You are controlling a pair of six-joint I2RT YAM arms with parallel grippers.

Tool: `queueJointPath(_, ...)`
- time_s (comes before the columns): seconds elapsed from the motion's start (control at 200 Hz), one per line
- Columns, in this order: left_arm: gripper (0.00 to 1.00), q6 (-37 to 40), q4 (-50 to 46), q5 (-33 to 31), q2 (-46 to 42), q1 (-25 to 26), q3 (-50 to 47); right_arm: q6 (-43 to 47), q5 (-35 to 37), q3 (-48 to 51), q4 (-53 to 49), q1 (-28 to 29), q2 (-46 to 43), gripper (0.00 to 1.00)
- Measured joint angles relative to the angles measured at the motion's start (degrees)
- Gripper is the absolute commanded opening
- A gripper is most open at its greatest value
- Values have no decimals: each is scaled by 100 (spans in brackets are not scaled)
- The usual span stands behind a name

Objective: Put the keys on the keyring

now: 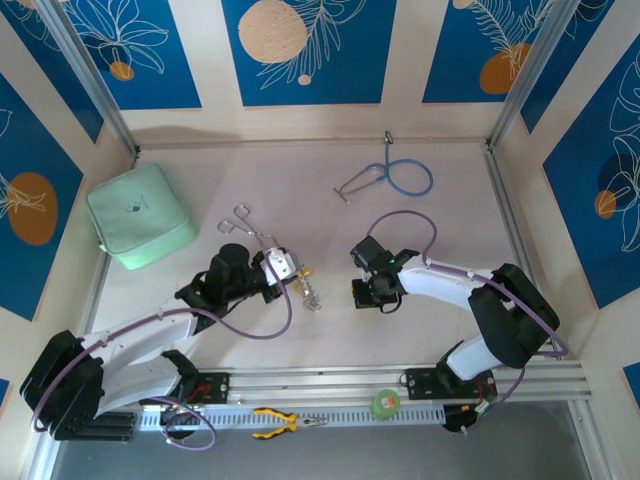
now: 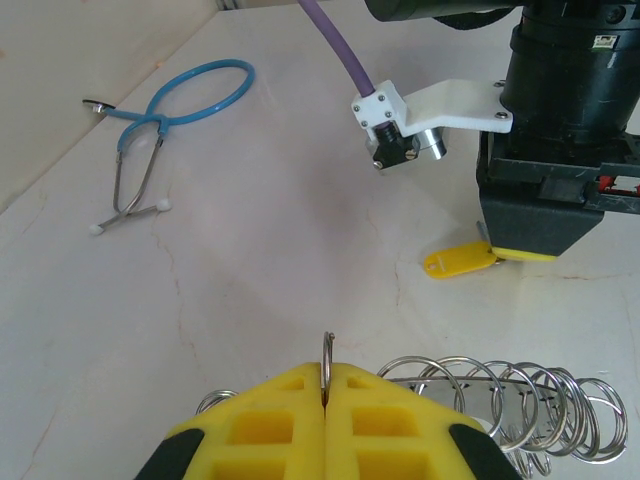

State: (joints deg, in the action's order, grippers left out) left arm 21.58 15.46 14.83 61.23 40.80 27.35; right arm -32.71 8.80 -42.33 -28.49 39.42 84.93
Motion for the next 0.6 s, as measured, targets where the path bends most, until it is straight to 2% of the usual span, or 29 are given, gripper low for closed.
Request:
queueJointPath(0.19,0,0,0,-2,0,0,0,-26,44,-9,-66,0,0,17)
queueJointPath(0.6,0,0,0,0,-2,0,0,-39,199,-109,-96,0,0,17)
